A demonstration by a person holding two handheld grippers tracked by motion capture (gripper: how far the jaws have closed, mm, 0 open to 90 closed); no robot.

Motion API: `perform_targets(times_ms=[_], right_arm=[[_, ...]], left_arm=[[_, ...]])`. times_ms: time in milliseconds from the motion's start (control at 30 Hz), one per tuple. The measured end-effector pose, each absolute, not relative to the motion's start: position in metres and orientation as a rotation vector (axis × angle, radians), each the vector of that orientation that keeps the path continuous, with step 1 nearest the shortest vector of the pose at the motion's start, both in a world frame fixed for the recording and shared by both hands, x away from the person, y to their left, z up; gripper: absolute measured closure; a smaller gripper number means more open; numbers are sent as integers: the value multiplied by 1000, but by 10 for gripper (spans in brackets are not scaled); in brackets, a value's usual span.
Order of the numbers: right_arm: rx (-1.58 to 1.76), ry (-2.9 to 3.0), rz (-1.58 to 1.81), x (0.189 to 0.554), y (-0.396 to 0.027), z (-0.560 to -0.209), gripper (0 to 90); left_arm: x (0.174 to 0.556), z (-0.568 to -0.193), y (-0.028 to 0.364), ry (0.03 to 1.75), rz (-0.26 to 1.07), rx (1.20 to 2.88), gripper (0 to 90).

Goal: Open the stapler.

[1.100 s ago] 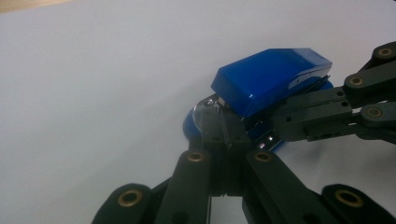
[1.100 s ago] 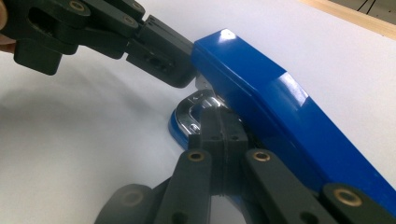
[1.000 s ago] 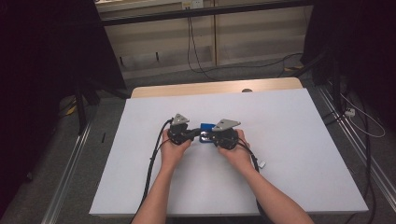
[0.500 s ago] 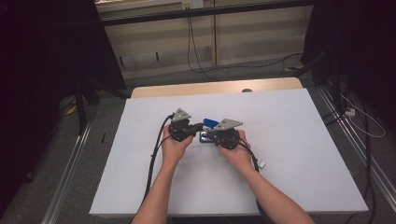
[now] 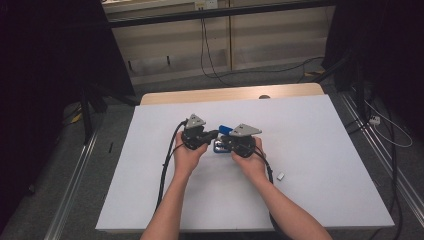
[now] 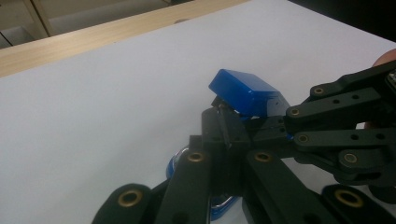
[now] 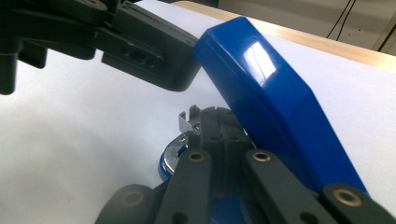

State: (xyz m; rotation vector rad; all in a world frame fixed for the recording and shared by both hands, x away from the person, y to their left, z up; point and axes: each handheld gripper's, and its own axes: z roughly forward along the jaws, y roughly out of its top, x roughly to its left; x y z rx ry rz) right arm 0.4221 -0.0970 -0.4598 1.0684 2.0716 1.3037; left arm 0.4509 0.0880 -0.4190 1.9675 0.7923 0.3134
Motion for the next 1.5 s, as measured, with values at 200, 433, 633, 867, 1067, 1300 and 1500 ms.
perform_targets(times_ms=[200,433,633,867,1067,1300,1500], right_arm=[[1085,2048,1322,424,-94,-462,900],[1083,2033,1304,423,-94,-463,900],[1078,2030,1304,422,-94,-464,900],[1070,2032,1293,422,-95,-463,900],[1057,2027,1256,422,-93,-461,900],[1065,1978,1237,419,-95,-457,900],[1069,1957,1222,416,-97,-454,900]], left_arm=[[452,-419,88,789,322,1979,900],[455,-426,90,810,328,1992,900],[458,-434,85,807,329,2011,900],[460,-441,84,795,335,2038,900],[459,-441,83,795,340,2042,900],[459,-447,83,795,357,2068,900],[459,-448,83,803,341,2059,900]])
